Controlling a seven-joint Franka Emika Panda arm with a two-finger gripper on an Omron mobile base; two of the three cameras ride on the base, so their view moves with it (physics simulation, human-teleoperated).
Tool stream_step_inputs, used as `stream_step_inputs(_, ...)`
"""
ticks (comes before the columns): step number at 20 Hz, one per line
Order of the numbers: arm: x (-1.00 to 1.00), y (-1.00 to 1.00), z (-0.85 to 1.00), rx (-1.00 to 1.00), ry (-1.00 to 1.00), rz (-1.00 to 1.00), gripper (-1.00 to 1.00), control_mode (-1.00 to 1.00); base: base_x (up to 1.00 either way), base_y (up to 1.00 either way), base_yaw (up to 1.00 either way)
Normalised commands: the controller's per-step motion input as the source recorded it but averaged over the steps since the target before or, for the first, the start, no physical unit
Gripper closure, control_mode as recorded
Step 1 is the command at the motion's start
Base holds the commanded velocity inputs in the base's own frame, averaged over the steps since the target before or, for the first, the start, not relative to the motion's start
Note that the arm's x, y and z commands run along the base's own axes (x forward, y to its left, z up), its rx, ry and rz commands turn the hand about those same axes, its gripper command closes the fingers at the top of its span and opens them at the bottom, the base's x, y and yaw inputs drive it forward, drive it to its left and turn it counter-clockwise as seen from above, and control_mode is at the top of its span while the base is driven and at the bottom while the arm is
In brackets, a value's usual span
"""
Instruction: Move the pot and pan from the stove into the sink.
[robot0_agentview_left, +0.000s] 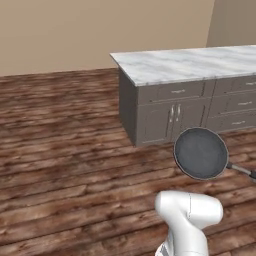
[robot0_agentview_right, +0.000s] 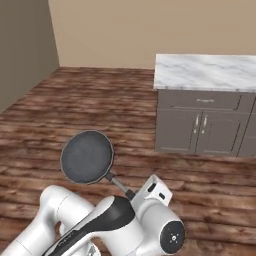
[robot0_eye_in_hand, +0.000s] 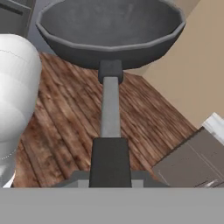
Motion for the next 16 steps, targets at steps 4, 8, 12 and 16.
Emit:
stream_step_inputs(4,0.00,0.00,0.00,0.00,0.00,0.00,1.00,1.00,0.00,-0.09,-0.06)
stream_step_inputs(8,0.00,0.00,0.00,0.00,0.00,0.00,1.00,1.00,0.00,-0.28,-0.39)
stream_step_inputs(12,0.00,0.00,0.00,0.00,0.00,0.00,1.00,1.00,0.03,-0.15,-0.47)
stream_step_inputs(16,0.00,0.00,0.00,0.00,0.00,0.00,1.00,1.00,0.04,-0.12,-0.48)
